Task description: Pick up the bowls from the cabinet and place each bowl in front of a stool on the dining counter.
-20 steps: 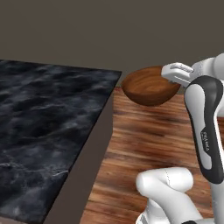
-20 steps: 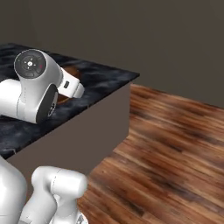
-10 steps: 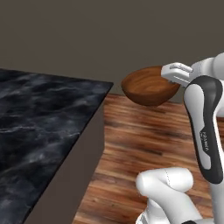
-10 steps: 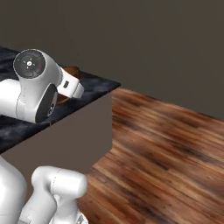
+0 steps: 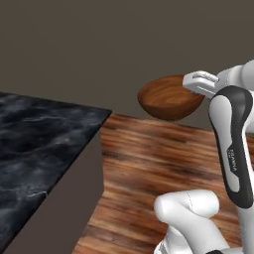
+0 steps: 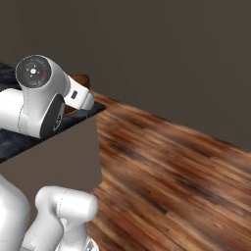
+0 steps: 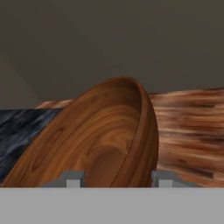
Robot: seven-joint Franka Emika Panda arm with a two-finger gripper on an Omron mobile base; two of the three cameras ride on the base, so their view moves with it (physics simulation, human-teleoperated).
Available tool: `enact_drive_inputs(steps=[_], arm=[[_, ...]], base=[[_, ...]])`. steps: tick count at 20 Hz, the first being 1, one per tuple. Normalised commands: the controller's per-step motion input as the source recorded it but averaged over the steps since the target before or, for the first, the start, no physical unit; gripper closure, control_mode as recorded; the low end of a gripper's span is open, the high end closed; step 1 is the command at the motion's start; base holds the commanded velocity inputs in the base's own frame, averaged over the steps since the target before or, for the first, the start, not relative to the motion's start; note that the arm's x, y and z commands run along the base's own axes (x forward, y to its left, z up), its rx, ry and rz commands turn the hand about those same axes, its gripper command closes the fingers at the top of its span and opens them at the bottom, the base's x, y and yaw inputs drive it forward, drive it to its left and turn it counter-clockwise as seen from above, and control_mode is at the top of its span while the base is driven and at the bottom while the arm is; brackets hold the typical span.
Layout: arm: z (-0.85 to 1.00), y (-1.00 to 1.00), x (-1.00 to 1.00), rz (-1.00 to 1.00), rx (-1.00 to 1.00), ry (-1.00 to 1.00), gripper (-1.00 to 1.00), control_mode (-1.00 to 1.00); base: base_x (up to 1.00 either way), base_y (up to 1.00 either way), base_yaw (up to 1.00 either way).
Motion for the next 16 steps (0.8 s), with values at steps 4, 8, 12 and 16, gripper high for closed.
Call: enact_drive_inputs(steps=[4,8,12,16], arm=[[0.0,0.0,0.0,0.0,0.0,0.0,1.0,1.0],[0.0,0.0,0.0,0.0,0.0,0.0,1.0,1.0],[0.0,0.0,0.0,0.0,0.0,0.0,1.0,1.0],[0.0,0.0,0.0,0.0,0.0,0.0,1.0,1.0]], base=[[1.0,-1.0,0.08],[1.0,-1.0,0.08],[1.0,-1.0,0.07],[1.0,-1.0,0.06]])
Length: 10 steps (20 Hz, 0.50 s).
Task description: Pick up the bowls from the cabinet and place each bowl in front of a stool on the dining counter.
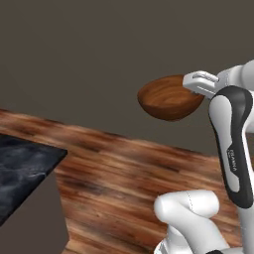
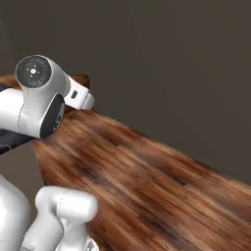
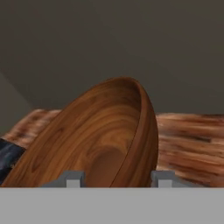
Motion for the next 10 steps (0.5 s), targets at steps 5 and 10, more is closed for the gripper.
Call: enact_drive_inputs(steps=[5,10], arm=[[0.0,0.0,0.0,0.0,0.0,0.0,1.0,1.0],[0.0,0.0,0.0,0.0,0.0,0.0,1.0,1.0]], base=[[1.0,-0.57,0.1],[1.0,-0.03,0.18]])
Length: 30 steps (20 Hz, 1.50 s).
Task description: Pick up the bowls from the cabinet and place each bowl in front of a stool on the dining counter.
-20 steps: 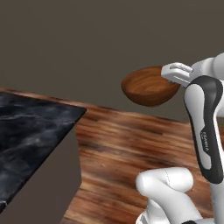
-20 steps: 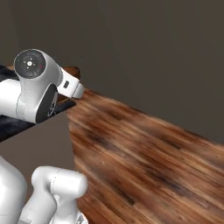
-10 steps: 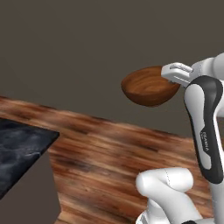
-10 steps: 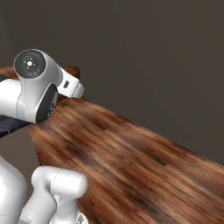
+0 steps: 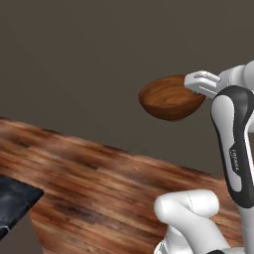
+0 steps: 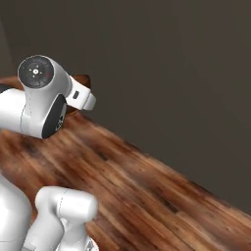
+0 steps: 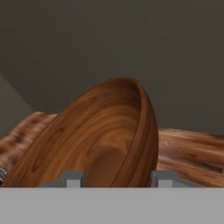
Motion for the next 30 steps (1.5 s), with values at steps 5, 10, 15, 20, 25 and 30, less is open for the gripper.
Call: enact_drive_inputs(steps=[5,10,15,20,25,30], arm=[[0.0,0.0,0.0,0.0,0.0,0.0,1.0,1.0],[0.0,0.0,0.0,0.0,0.0,0.0,1.0,1.0],[0.0,0.0,0.0,0.0,0.0,0.0,1.0,1.0],[0.0,0.0,0.0,0.0,0.0,0.0,1.0,1.0],[0.0,0.0,0.0,0.0,0.0,0.0,1.0,1.0],[0.0,0.0,0.0,0.0,0.0,0.0,1.0,1.0]], base=[[1.0,0.0,0.29],[1.0,0.0,0.51],[1.0,0.0,0.55],[1.0,0.0,0.52],[1.0,-0.13,0.4],[1.0,-0.32,0.31]])
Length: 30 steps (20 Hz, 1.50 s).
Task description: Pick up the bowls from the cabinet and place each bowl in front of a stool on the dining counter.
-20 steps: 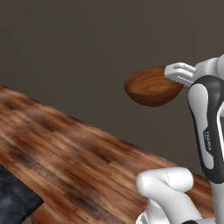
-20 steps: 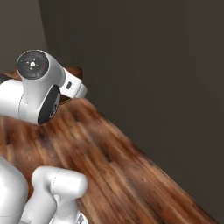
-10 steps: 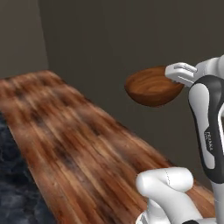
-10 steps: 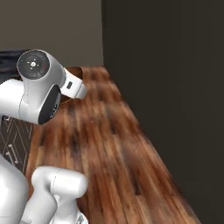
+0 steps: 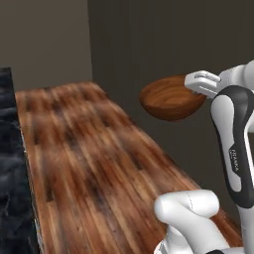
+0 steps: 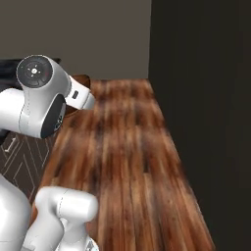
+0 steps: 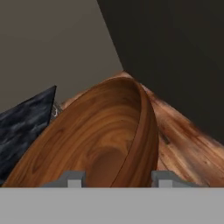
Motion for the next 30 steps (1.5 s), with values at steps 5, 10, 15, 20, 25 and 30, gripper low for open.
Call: enact_drive_inputs(steps=[5,10,15,20,25,30], arm=[[0.0,0.0,0.0,0.0,0.0,0.0,1.0,1.0],[0.0,0.0,0.0,0.0,0.0,0.0,1.0,1.0],[0.0,0.0,0.0,0.0,0.0,0.0,1.0,1.0],[0.0,0.0,0.0,0.0,0.0,0.0,1.0,1.0],[0.0,0.0,0.0,0.0,0.0,0.0,1.0,1.0],[0.0,0.0,0.0,0.0,0.0,0.0,1.0,1.0]], base=[[1.0,-0.39,0.16],[1.0,-0.18,0.0],[1.0,-0.04,0.0],[1.0,0.0,0.0],[1.0,0.0,0.0],[1.0,0.04,0.05]])
